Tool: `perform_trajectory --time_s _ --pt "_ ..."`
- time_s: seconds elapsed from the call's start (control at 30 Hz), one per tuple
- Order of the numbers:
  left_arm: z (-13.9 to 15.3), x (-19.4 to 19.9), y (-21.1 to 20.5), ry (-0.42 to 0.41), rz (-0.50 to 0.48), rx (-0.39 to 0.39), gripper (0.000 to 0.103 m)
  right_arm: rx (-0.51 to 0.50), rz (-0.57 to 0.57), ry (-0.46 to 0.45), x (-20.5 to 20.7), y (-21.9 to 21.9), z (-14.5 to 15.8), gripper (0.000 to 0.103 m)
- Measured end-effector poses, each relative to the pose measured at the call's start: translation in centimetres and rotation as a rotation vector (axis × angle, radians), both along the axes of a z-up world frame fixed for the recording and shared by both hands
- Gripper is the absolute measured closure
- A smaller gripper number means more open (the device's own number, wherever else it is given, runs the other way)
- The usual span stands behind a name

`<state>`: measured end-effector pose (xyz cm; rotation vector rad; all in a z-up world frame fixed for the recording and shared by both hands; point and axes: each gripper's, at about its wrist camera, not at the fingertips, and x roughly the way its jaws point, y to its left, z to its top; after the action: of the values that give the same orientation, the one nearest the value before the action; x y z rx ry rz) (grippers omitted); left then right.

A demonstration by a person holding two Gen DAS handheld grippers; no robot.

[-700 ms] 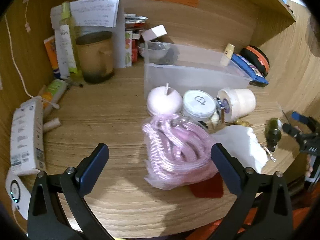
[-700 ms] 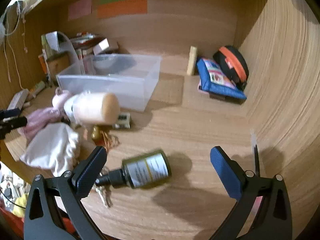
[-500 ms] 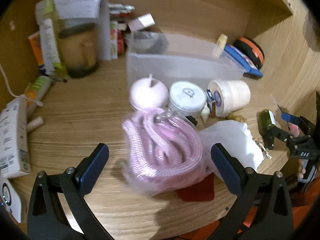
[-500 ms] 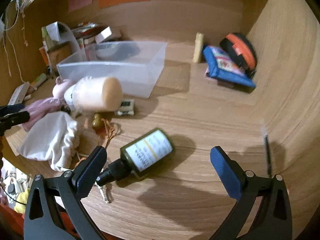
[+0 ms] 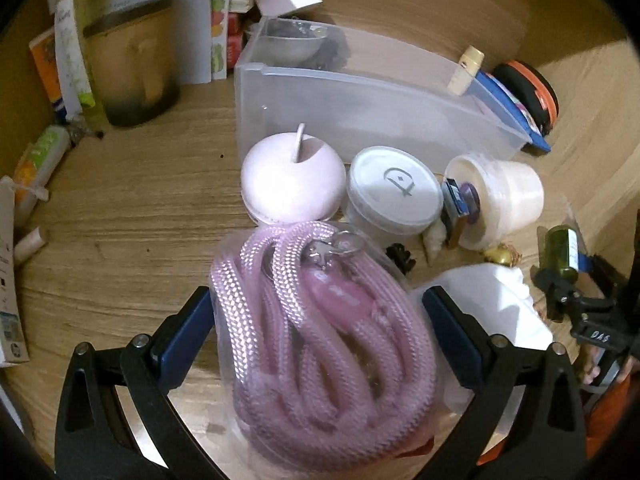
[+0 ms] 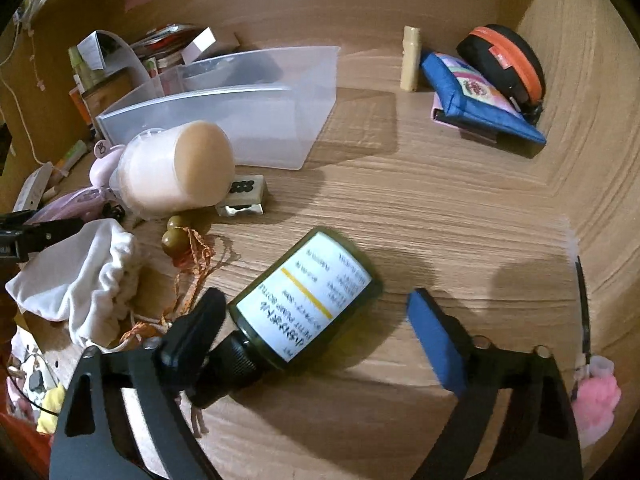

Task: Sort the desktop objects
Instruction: 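Grasp the green pump bottle with the right gripper while the left grasps the pink rope bag, then carry both items over the clear bin and release them inside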

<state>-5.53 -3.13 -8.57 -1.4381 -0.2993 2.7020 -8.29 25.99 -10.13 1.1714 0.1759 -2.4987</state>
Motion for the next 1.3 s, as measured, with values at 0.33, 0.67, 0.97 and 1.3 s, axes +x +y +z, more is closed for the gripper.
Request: perform_trajectory --time_s 0.33,0.67,0.97,1.3 --pt "0.0 0.5 -1.9 0.031 0.057 -0.036 0.003 -0.001 0.019 0.026 -0.4 0.1 0.0 0.033" --pt "0.1 0.6 0.0 0.074 0.059 -0.123 0.041 -0.035 -0.015 0.076 -0.1 0.4 1.3 0.033" --pt "3.2 2.2 -1.8 0.149 0.143 -0.07 0.043 -0.092 -0.011 0.136 -0.4 0.6 4.0 0.033" --pt "9.5 0.5 -2.6 0.316 0.126 -0.049 0.043 -0.11 0.019 0.201 -3.4 -1.0 7.8 0.033"
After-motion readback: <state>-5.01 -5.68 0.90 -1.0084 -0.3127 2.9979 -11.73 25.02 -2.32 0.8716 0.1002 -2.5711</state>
